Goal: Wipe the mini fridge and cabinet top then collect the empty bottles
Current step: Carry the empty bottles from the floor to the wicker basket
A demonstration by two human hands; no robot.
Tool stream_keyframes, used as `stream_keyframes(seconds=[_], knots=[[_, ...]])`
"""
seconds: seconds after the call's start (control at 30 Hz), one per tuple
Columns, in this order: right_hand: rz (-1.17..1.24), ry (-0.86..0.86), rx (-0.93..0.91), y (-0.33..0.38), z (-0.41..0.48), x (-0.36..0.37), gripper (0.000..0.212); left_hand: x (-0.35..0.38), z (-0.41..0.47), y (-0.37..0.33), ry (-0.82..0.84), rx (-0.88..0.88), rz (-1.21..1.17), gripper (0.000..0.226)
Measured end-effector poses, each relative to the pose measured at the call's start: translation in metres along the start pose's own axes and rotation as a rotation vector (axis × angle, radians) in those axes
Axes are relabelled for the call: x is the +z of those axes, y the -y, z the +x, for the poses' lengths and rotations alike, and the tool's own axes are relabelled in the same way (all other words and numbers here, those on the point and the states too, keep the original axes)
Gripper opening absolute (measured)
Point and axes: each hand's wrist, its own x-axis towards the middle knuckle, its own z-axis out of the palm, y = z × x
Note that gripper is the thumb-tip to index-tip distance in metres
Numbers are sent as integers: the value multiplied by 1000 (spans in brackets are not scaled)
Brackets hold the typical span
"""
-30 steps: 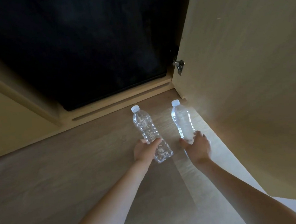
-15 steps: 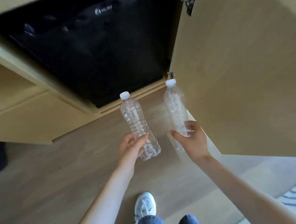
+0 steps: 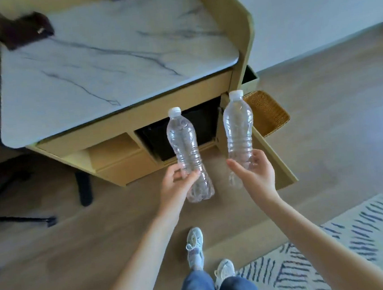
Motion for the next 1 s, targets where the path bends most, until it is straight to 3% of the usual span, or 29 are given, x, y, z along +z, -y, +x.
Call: stream_keyframes(seconds=[0.2,0.33,0.47,0.63,0.8,1.0], knots=[[87,-47,-136,81,-49,-59,42,-5,-80,-64,26,230,57,38],[122,-54,-211,100,-71,-80,49,0,-105,-92,117,360,132,55],[166,-129,-265,106,-85,-94,46,11,-107,-111,209,433,137,58],[155,-319,-273,103,-95,-103,46,29,-84,-133,383,478,194,45],[198,-528,-250,91,-107,-121,56,65,-61,-151,613,478,269,68],[197,-744,-184,63,-136,-162,65,140,-66,-143,843,515,369,64]])
